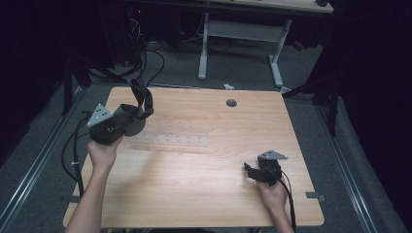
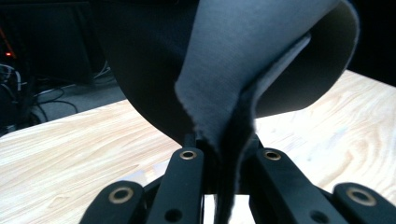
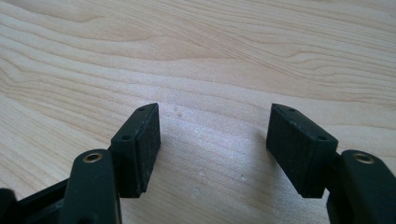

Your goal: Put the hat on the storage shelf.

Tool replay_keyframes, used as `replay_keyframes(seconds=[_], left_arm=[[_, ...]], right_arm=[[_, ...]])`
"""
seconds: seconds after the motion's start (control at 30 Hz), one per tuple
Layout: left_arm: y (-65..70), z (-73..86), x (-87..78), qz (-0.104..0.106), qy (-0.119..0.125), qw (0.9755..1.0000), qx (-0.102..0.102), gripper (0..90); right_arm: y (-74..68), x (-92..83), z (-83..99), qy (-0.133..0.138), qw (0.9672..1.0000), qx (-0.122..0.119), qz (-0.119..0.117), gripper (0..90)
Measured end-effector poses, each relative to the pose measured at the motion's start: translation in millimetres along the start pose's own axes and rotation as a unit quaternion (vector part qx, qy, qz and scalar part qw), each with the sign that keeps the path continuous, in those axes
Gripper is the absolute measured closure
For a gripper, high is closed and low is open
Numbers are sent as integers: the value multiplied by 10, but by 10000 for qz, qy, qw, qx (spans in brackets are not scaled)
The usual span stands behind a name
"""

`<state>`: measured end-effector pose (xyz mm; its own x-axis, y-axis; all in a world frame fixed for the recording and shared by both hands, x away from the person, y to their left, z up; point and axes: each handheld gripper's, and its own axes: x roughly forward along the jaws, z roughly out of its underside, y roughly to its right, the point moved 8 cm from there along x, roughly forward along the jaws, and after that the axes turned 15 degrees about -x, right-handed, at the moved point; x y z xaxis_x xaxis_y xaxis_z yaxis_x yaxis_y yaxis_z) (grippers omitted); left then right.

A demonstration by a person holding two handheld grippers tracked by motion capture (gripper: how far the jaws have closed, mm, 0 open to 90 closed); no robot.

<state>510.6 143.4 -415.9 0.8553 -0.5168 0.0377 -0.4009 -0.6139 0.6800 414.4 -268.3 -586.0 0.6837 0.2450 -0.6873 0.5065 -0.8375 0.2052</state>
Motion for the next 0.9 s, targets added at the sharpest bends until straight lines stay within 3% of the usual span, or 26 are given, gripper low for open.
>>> replay_keyframes(seconds=[0.23, 0.5, 0.7, 0.9], left_arm=[[-124, 5, 51, -190, 36, 9997, 170, 857], [-255, -12, 111, -359, 129, 9990, 214, 856], [-321, 47, 168, -488, 80, 9982, 346, 856], [-353, 65, 194, -547, 86, 9979, 345, 855]], right_arm=[[0, 0, 0, 0, 10000, 1, 3, 355], [-4, -1, 0, -2, 10000, -16, -12, 352], [-5, -1, 1, -3, 10000, -14, -13, 352], [-5, -1, 1, -1, 10000, -23, -13, 352]])
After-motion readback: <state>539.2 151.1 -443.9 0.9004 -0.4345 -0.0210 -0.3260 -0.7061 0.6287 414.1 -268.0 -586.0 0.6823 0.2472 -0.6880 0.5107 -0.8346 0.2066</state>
